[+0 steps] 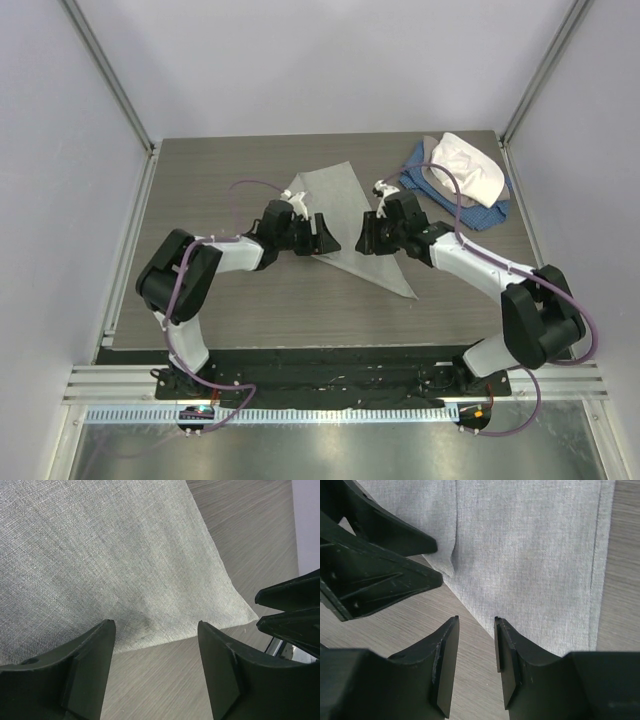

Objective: Fold the napkin, place the utensils inside, and roll it up
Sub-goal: Fold the napkin

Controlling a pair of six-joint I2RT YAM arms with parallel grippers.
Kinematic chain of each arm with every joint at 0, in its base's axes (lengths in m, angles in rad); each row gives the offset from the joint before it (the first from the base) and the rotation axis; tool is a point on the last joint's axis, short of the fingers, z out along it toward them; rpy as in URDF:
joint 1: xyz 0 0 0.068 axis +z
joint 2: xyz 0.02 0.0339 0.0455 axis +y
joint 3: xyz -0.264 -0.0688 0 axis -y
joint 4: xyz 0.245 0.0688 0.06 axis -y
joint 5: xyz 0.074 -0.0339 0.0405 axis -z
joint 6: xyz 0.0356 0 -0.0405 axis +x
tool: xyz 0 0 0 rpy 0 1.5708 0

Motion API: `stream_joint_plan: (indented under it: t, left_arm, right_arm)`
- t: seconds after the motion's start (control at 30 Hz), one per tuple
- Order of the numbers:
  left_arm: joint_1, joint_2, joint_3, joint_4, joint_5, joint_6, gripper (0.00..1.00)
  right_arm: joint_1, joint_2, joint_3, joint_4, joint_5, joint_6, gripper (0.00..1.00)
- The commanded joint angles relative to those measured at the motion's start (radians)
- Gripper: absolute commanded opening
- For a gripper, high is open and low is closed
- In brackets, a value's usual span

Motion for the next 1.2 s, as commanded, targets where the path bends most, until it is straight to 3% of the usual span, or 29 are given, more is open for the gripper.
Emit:
stream_joint_plan:
  t: [0.0,0.1,0.17,0.27,0.4,0.53,0.63,1.17]
  left_arm:
    - [-0.001,-0.093,0.012,-0.056,-0.02,0.025,0.73]
    - [0.0,-0.161,0.069,-0.243,-0.061,0.07,0.75]
    - [0.0,-0.219,0.142,-0.475,-0.171,0.11,0.77]
    - [0.025,-0.292,0.254,-0.678,-0.316,0.199,0.83]
    - [0.146,-0.38,0.322,-0.835,-0.301,0.265,0.87]
    - [0.34,-0.426,0.334,-0.857,-0.265,0.269,0.89]
    - [0.402,-0.451,0.313,-0.834,-0.282,0.262,0.89]
    - [0.436,-0.461,0.287,-0.815,-0.255,0.267,0.89]
  right_arm:
    - [-0.023,-0.095,-0.033,0.03,0.047,0.045,0.42]
    - [-0.063,-0.152,-0.073,0.022,0.053,0.066,0.42]
    - [-0.101,-0.184,-0.097,-0.003,0.064,0.088,0.43]
    - [-0.158,-0.209,-0.136,-0.076,0.066,0.12,0.44]
    - [-0.219,-0.23,-0.203,-0.152,0.041,0.164,0.45]
    - [-0.27,-0.236,-0.284,-0.185,0.008,0.216,0.45]
    - [-0.307,-0.246,-0.327,-0.208,-0.019,0.25,0.45]
    - [-0.345,-0.252,-0.364,-0.28,0.017,0.263,0.45]
